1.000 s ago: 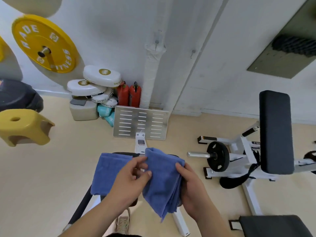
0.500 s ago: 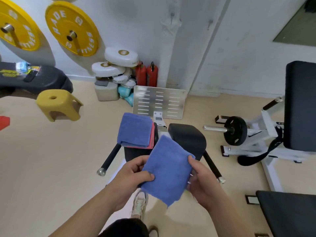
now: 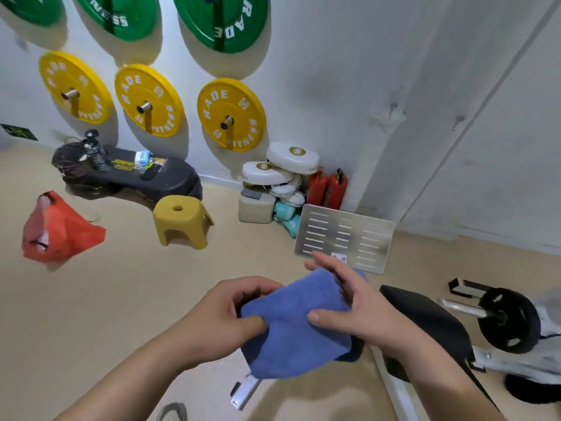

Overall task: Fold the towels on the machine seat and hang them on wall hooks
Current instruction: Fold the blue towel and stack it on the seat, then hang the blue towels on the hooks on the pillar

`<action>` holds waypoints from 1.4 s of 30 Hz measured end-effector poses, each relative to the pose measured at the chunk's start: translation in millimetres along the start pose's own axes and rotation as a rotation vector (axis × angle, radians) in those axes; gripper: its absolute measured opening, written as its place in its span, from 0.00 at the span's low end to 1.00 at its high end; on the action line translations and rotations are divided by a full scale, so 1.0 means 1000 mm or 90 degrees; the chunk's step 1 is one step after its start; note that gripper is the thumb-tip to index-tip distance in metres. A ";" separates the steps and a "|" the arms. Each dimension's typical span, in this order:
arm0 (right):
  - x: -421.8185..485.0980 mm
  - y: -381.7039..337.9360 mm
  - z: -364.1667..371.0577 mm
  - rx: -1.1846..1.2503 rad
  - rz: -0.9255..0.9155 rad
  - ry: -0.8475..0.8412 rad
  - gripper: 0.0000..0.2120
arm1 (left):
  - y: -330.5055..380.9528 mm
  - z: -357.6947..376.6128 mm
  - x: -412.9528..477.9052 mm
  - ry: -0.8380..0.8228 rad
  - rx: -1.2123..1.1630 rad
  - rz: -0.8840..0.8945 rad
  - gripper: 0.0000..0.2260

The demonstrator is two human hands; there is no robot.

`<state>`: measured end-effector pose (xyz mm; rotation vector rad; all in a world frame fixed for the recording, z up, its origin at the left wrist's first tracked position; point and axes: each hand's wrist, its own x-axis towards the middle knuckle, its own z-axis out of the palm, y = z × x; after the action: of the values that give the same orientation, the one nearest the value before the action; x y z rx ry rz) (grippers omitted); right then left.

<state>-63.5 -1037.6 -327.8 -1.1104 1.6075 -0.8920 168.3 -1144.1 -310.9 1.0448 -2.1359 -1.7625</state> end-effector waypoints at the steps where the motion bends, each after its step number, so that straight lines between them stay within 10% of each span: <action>1: 0.022 -0.016 0.011 -0.009 -0.011 -0.022 0.40 | -0.004 -0.029 0.002 0.006 0.009 0.012 0.25; 6: 0.143 -0.090 0.084 -0.022 -0.051 -0.039 0.13 | -0.028 -0.184 0.018 0.060 0.036 0.066 0.22; 18: 0.313 -0.244 0.093 0.070 -0.065 0.166 0.10 | 0.011 -0.394 0.149 0.100 0.007 0.064 0.16; 42: 0.472 -0.437 -0.451 -0.165 -0.094 0.518 0.14 | 0.462 -0.373 0.659 -0.068 -0.016 0.436 0.11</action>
<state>-449.6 -1602.5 58.0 -1.1161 2.3743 -1.3739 -296.1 -1819.5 28.0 0.1558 -2.1533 -1.5075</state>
